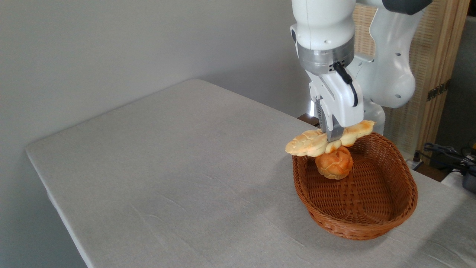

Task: Put bread into the basket
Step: 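Lift the bread roll and carry it over the wicker basket, then lower the roll into the basket beside the bun and release it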

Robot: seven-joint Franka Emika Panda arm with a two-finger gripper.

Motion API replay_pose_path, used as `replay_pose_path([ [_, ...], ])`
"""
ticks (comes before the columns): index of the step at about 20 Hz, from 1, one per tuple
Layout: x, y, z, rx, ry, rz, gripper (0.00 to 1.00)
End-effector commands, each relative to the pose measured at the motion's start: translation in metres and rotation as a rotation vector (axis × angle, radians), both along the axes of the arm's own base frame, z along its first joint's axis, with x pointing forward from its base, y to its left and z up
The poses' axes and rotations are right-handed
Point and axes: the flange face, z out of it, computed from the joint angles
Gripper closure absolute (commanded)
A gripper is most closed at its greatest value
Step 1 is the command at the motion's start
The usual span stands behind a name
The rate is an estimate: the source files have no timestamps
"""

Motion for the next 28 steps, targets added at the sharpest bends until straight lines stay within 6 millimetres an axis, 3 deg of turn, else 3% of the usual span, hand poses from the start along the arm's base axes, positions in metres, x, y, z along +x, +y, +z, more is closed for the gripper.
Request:
replay_pose_path([
  [1, -0.007, -0.002, -0.002, -0.008, 0.021, -0.015, 0.0],
  [16, -0.001, -0.002, 0.007, -0.001, -0.027, -0.012, 0.0],
  [20, 0.022, -0.013, 0.053, 0.038, -0.143, 0.032, 0.0],
  [24, 0.077, -0.041, 0.093, 0.086, -0.209, 0.157, 0.0],
  [27, 0.12, -0.074, 0.106, 0.08, -0.215, 0.267, 0.0],
  [28, 0.131, -0.077, 0.109, 0.078, -0.215, 0.315, 0.0],
])
